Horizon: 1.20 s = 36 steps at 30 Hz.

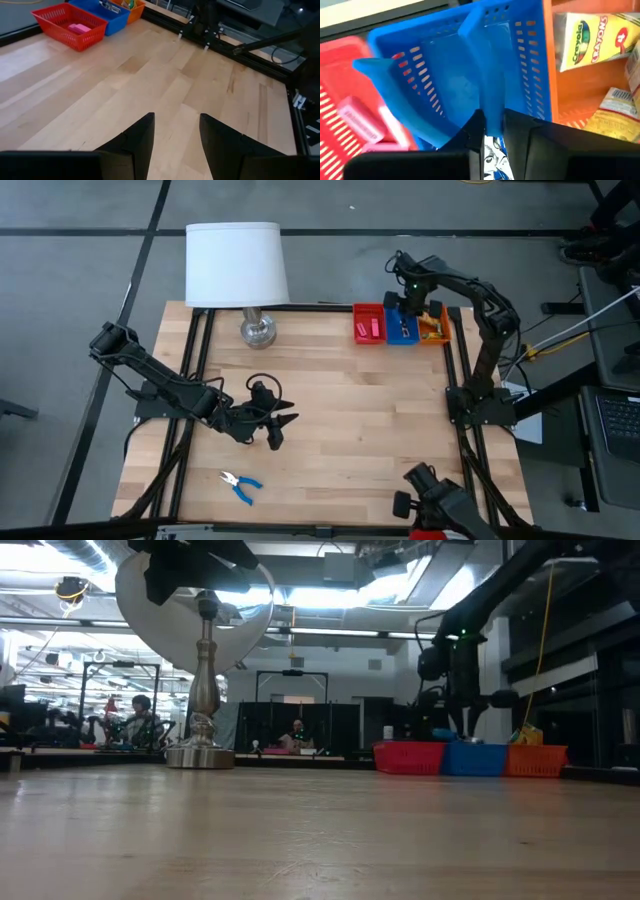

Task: Pick & Place School Supplies
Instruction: Put the top blue hole puncher into the blue bin, then put the blue hole puncher into the blue bin

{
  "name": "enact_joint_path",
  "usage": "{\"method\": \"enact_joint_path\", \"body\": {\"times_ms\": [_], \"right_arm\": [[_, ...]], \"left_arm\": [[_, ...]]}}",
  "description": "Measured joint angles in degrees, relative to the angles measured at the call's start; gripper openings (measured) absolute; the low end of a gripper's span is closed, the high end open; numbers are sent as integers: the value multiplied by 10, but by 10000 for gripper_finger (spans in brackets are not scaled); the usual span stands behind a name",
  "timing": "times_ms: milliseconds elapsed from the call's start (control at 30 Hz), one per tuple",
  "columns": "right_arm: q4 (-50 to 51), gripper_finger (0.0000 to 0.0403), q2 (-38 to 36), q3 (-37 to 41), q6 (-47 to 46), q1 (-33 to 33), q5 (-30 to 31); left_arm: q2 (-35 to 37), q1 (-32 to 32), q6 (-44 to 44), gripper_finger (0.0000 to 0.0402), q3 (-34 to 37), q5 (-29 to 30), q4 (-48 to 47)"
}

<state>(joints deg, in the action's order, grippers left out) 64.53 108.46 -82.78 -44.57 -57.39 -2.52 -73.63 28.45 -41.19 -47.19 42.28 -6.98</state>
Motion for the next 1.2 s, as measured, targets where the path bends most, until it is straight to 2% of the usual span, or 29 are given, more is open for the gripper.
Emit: {"method": "enact_joint_path", "body": {"times_ms": [233,667,733,867,933,1033,1200], "right_arm": [[4,41,25,0,13,0,2],[6,45,26,0,20,-1,29],[5,78,26,0,21,1,35],[-5,168,26,0,29,5,42],[-13,197,22,0,33,8,47],[-21,213,7,0,33,14,58],[-66,198,-47,0,51,38,68]], "left_arm": [[0,-1,0,152,0,0,0],[0,-1,0,152,0,0,-3],[0,0,0,152,0,-1,-4],[0,0,0,152,0,-2,-4],[0,0,0,152,0,-2,-4],[0,0,0,152,0,-2,-4],[0,0,5,152,0,-1,-5]]}}
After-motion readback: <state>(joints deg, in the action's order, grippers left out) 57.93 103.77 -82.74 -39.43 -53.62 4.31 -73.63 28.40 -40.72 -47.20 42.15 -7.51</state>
